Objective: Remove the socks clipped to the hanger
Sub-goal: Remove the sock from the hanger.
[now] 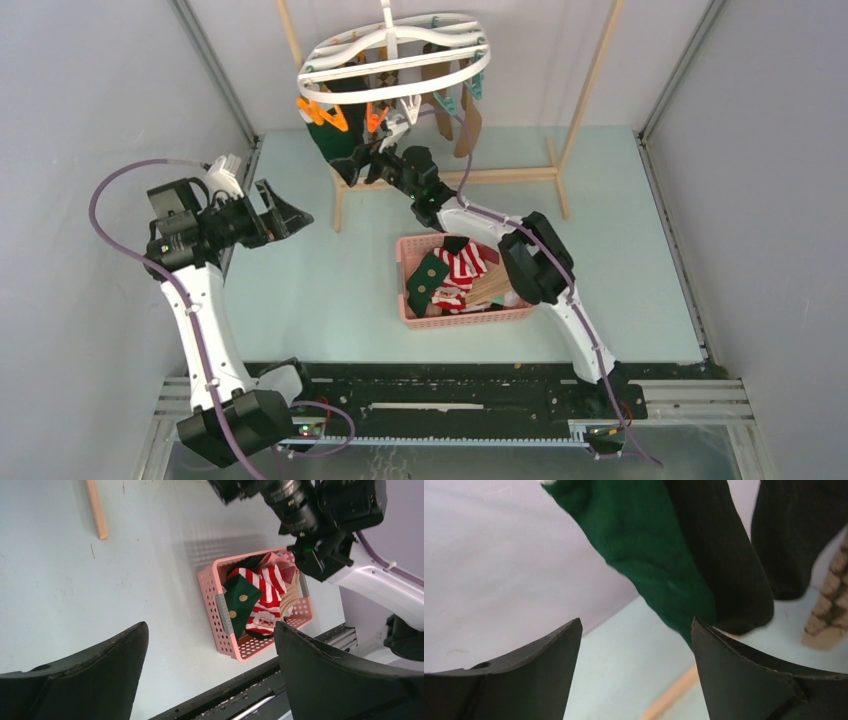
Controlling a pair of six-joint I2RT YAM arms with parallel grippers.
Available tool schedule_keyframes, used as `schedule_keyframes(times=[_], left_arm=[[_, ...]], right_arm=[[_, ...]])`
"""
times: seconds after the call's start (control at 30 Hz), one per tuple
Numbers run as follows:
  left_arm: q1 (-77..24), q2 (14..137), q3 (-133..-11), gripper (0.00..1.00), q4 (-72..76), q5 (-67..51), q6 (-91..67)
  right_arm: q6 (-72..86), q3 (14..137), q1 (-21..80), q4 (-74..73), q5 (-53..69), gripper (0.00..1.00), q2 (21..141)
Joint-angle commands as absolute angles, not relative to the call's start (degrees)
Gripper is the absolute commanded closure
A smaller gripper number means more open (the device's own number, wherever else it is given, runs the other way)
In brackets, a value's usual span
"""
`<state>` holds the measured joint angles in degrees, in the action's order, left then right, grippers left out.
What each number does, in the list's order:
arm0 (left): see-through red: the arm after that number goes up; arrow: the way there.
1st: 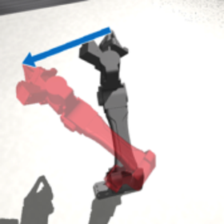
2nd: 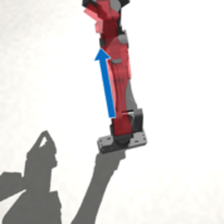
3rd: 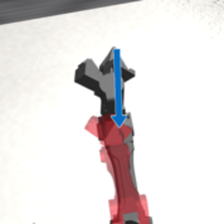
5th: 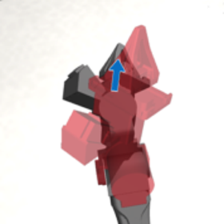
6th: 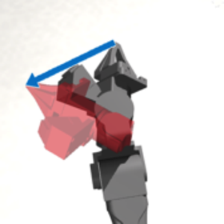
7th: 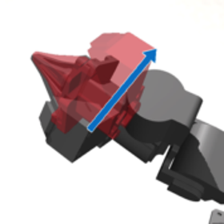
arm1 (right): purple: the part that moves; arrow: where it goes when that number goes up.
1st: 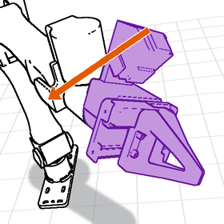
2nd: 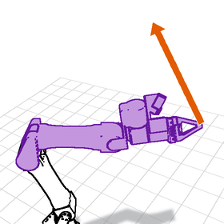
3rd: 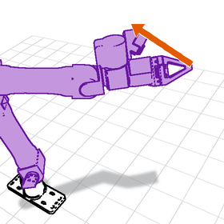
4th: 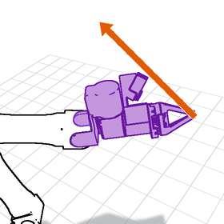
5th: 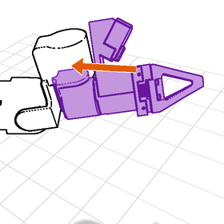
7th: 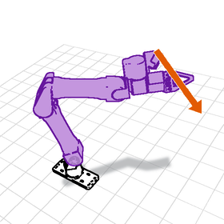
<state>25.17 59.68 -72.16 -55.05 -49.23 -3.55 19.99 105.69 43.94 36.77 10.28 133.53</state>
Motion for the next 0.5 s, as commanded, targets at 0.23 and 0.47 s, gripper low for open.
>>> schedule_keyframes(times=[0.23, 0.47], left_arm=[[25.71, 62.24, -76.86, 0.00, -61.27, -49.58, 5.50], [25.75, 61.89, -77.15, 0.02, -61.87, -49.39, 5.71]], right_arm=[[16.50, 139.57, 42.89, 34.85, 16.87, 0.33, 152.01], [14.54, 135.79, 43.07, 36.23, 18.19, 0.89, 148.83]])
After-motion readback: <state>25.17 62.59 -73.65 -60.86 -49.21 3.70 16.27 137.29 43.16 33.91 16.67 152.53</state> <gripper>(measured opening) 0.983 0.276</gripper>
